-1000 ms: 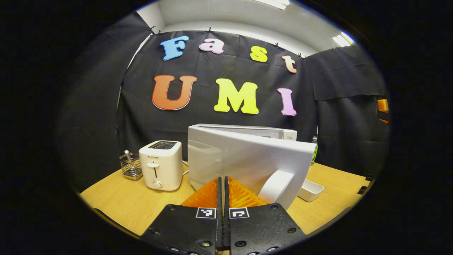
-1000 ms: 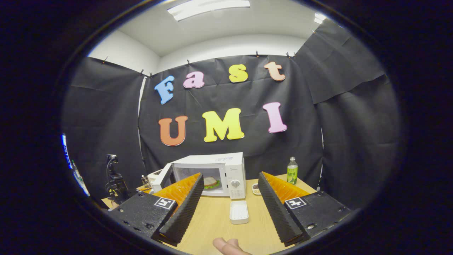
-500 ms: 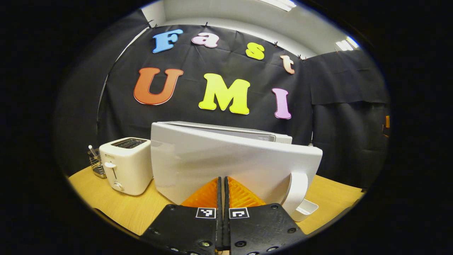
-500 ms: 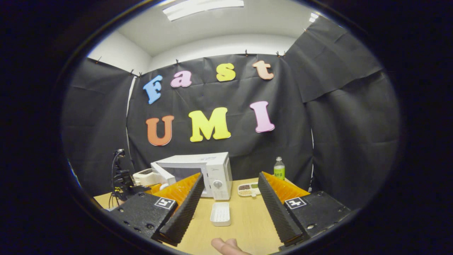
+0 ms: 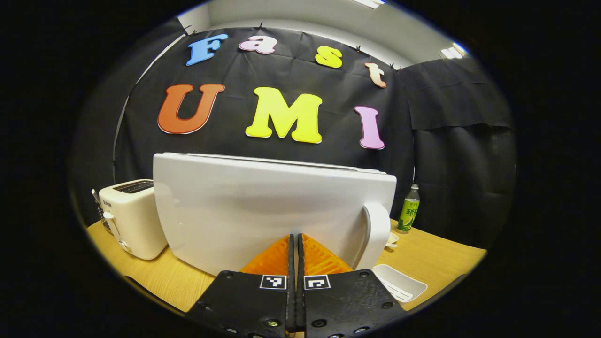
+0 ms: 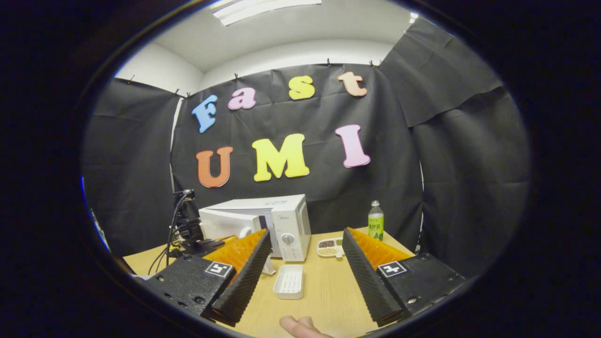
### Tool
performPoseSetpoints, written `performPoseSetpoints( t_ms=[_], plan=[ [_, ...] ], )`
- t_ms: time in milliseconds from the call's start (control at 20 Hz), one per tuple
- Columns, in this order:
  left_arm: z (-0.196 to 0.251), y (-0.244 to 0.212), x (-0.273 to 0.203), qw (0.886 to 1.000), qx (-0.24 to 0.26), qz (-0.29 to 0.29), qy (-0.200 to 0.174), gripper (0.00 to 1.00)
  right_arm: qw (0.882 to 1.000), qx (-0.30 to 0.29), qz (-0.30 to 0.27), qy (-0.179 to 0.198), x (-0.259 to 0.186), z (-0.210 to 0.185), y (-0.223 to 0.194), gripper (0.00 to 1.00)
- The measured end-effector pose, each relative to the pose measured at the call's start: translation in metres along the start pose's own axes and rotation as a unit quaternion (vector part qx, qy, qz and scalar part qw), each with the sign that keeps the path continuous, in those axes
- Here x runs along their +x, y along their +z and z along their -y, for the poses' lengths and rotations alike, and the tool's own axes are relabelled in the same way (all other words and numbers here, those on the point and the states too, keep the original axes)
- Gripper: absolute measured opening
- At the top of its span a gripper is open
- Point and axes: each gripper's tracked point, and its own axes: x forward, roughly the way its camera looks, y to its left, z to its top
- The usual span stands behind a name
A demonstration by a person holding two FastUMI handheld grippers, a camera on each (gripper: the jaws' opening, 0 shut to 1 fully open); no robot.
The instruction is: Open the microwave oven with the left hand, put the food in, and close the microwave oven.
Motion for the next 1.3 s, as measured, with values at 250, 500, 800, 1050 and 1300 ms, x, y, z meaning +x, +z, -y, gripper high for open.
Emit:
performPoseSetpoints(
  t_ms=[250, 500, 800, 1050, 1300],
  plan=[
    [0.019, -0.007, 0.029, 1.0, 0.01, -0.011, -0.004, 0.0, 1.0, -0.003, -0.009, 0.011, 0.022, 0.011, -0.021, 0.91],
    [0.024, -0.011, 0.053, 1.0, 0.016, -0.02, 0.01, 0.0, 1.0, -0.006, -0.019, 0.007, 0.043, 0.029, -0.034, 0.98],
    [0.014, -0.016, 0.068, 0.998, 0.036, -0.029, 0.048, 0.0, 1.0, 0.005, -0.029, 0.009, 0.056, 0.041, -0.047, 0.98],
    [0.013, -0.017, 0.068, 0.997, 0.022, -0.043, 0.053, 0.0, 0.999, 0.006, -0.038, 0.001, 0.051, 0.041, -0.05, 0.98],
    [0.01, 0.003, 0.025, 0.997, 0.0, -0.051, 0.063, 0.02, 0.999, 0.0, -0.041, -0.009, 0.034, 0.033, -0.044, 0.98]
  ],
)
